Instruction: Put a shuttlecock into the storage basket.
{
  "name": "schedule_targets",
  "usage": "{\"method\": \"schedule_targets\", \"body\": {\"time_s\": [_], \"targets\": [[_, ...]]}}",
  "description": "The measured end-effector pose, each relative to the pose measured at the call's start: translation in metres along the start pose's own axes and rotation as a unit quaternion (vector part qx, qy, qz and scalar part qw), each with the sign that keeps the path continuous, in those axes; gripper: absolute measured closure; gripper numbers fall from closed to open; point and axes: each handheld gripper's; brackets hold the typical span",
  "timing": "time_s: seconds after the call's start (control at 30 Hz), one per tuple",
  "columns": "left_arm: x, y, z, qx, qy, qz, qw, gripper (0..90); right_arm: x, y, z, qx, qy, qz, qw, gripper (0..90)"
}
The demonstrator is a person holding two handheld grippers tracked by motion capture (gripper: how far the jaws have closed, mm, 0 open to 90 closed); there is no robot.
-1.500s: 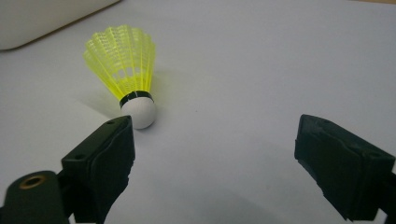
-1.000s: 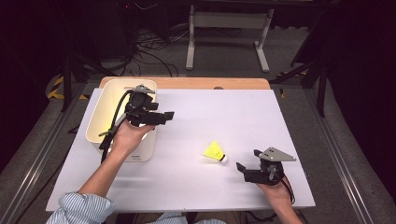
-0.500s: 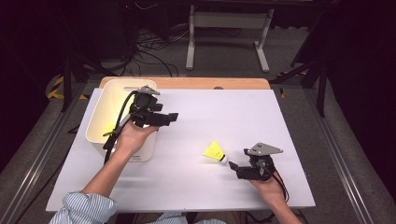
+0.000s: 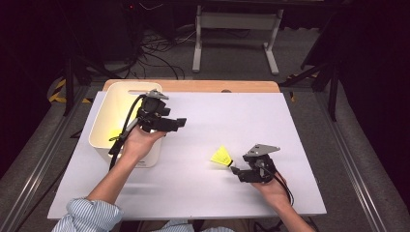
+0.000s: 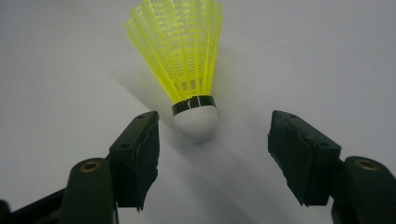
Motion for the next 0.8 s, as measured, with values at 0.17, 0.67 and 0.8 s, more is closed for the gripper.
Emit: {"method": "schedule_targets", "body": {"time_s": [0.17,0.67,0.8], "targets": [[0.0,-0.002,0.001,-0.002,-0.003,-0.002,1.0,27.6,0.005,-0.005,-0.004,0.0,0.013,-0.015,0.9998,39.0],[0.001,-0.006,0.004,-0.009,-0.006,-0.005,0.9999,27.1,0.017,-0.017,-0.013,0.001,0.042,-0.051,0.9978,54.5],[0.001,-0.005,0.004,-0.009,-0.007,-0.005,0.9999,27.1,0.018,-0.02,-0.015,0.002,0.051,-0.058,0.997,57.9]]}}
Point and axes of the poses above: each handheld gripper's, and its own axes: y roughly backward along the jaws, x roughly out of its top, z roughly to its right, and after that the axes turned 7 degrees about -x, right-handed
